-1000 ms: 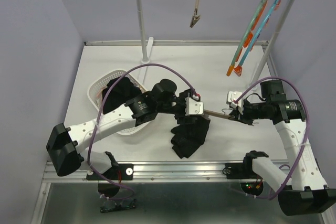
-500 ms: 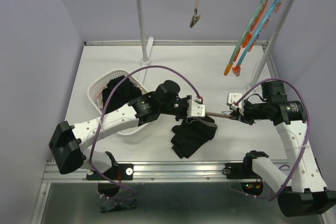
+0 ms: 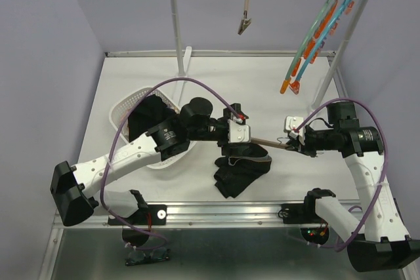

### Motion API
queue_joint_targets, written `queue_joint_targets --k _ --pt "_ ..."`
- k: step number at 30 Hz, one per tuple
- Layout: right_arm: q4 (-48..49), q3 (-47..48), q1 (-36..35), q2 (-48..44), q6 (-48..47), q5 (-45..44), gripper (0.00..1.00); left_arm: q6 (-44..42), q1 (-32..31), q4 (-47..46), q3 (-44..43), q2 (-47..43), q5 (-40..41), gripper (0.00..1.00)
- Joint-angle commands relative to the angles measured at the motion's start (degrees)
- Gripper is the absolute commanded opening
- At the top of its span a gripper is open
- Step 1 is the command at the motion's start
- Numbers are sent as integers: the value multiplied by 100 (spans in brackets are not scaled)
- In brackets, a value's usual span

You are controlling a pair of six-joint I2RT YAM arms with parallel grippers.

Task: Remove the underwear clipped to the hanger
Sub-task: Remove the underwear from the hanger.

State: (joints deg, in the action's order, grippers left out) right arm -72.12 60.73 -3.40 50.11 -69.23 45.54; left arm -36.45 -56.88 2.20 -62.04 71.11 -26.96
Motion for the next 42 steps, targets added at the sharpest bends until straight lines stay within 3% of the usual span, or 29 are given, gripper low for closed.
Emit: queue_joint_targets --k 1,8,15,21,30,40,42 --pt "-74 194 -12 -36 -73 324 1 208 -7 -351 -45 -133 -222 97" --pt "-215 325 -3 -124 -116 464 0 779 46 -860 525 -545 -20 97" --pt "-514 519 -12 -194 -134 947 0 1692 292 -3179 2685 -1960 -257 99" --pt "-733 686 -12 -45 -231 1510 1 2552 309 -4864 3329 -1970 -319 99" --pt "-742 537 -12 -89 -240 1915 1 3363 309 -6590 3348 -1250 -301 98" --pt "-742 493 -3 -71 -275 2064 1 3618 309 -6671 2952 -616 -907 88" --pt "-742 475 -12 -80 -292 2073 1 3618 309 -6680 2891 -564 -916 82"
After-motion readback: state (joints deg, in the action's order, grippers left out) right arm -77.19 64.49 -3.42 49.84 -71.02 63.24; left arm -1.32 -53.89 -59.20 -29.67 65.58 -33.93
